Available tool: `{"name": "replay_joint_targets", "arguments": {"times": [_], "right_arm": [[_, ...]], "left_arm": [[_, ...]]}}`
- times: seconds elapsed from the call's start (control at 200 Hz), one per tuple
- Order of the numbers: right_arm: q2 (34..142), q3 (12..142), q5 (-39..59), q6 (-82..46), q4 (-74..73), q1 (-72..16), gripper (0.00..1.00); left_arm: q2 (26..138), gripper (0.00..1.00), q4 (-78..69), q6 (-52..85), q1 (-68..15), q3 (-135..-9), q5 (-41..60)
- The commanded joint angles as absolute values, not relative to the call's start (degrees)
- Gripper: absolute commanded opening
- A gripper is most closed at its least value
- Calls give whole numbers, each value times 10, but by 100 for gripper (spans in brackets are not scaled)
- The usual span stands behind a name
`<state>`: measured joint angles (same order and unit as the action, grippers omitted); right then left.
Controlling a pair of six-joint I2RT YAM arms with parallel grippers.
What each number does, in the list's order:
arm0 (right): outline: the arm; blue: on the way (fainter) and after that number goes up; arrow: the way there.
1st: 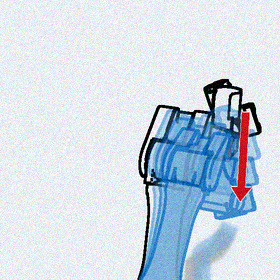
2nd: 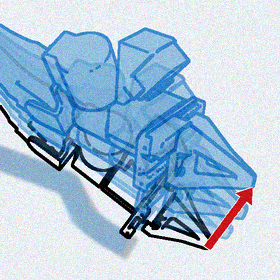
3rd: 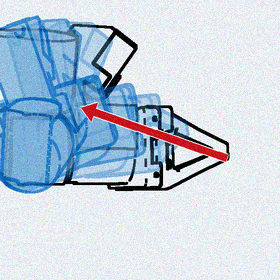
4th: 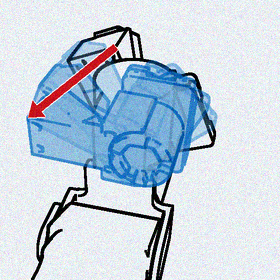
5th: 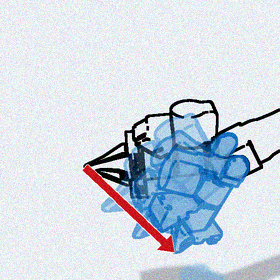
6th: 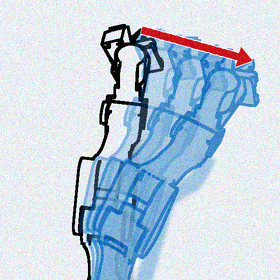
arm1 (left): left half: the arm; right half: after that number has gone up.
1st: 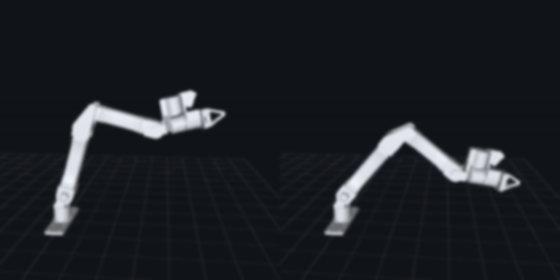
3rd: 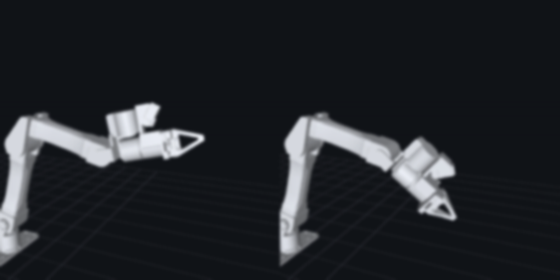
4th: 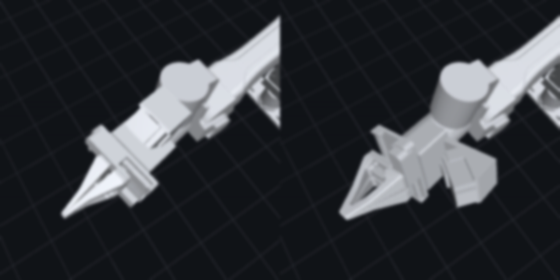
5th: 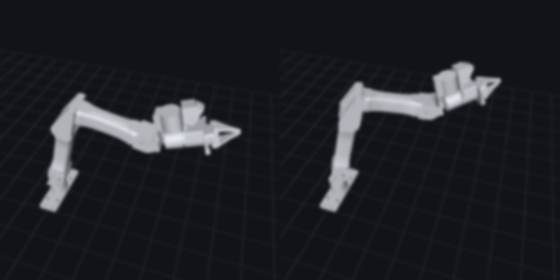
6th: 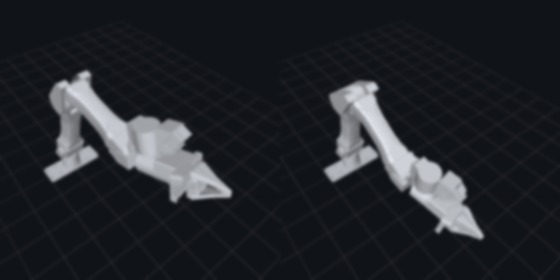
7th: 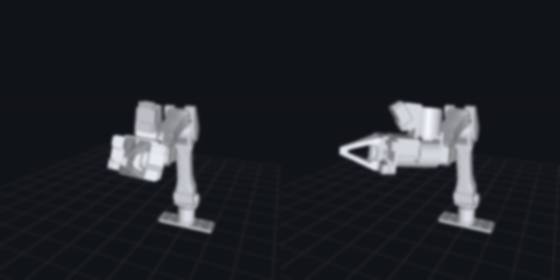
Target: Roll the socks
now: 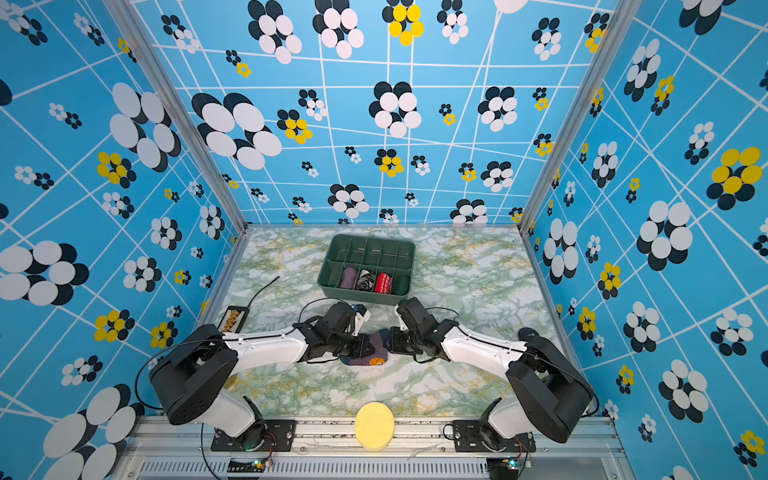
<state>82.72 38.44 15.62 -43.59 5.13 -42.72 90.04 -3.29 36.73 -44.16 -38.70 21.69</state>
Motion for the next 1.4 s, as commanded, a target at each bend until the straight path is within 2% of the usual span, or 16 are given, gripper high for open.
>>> {"name": "replay_joint_targets", "arguments": {"times": [0.0,0.475,0.68,0.995,1.394], "right_arm": [[833,360,192,-472,-6,-419,32],[882,333,239,-509,-120,-403,34],[883,320,233,-515,-126,-401,34],[821,303,219,-512,-82,-397,35],[857,291,243,-539,-140,-396,36]], "left_arm": [[933,0,4,357,-430,-352,212],[967,0,-51,358,-389,-308,244],[972,0,-66,359,-378,-294,252],[982,0,-86,359,-369,-276,257],[986,0,-96,360,-369,-273,260]]}}
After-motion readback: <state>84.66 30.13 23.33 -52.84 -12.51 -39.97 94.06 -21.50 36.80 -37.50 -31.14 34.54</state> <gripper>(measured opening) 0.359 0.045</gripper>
